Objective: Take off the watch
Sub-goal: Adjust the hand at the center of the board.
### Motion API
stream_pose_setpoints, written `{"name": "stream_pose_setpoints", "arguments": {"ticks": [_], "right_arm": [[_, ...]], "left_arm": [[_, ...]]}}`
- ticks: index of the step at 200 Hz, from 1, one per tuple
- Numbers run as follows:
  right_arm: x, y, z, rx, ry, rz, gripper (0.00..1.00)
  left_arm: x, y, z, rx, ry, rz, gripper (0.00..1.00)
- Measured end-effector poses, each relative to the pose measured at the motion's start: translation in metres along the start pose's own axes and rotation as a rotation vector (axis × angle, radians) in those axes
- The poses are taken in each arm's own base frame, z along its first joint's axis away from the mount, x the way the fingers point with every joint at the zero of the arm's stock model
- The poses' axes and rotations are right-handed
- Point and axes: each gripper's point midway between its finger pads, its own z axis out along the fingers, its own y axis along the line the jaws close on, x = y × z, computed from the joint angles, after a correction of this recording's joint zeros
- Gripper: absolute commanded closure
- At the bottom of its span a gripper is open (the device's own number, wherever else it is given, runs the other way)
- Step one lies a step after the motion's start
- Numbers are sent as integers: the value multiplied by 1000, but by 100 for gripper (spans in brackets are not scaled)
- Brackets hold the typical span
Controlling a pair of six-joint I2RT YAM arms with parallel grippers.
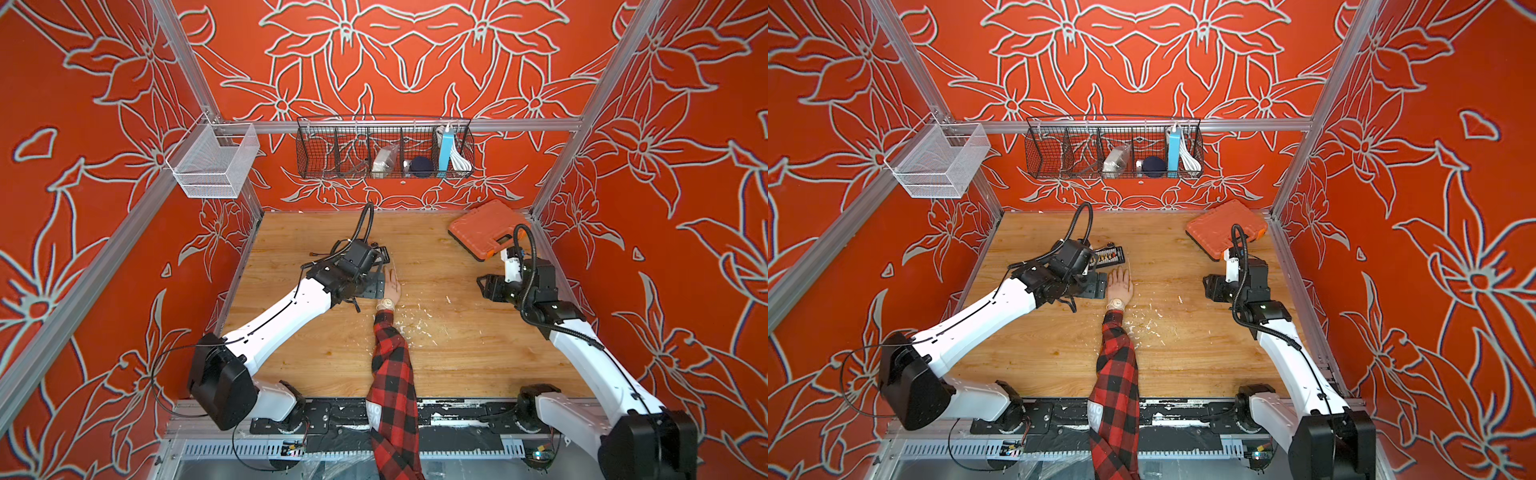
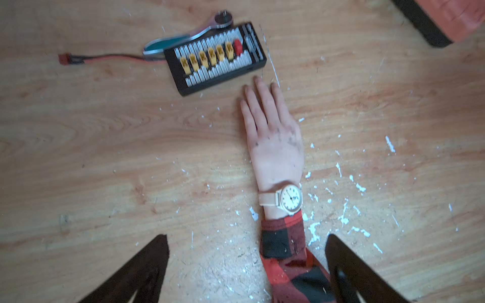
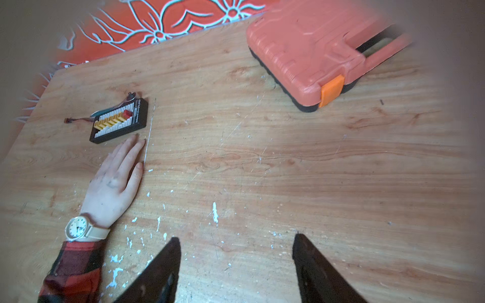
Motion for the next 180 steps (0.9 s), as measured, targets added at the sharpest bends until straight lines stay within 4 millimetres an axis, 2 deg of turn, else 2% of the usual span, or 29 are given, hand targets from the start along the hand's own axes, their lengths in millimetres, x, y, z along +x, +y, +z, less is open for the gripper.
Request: {"name": "stream_pose_setpoints", "arguments": {"ticks": [44,78,118,139,180], "right_arm": [[6,3,6,-20,30,4,29],[7,3,7,-25,37,5,29],[7,3,7,-26,37,5,29],[7,4,7,-27,37,5,28],[8,5,7,-35,39,5,29]], "left_arm": [[31,-25,33,-6,141,17,8],[44,-40,51,-18,215,16,11],[57,-45,65,-44,268,19,16],[65,-47,72,-53,294,19,22],[79,-48,86,-74,340,26,26]]}}
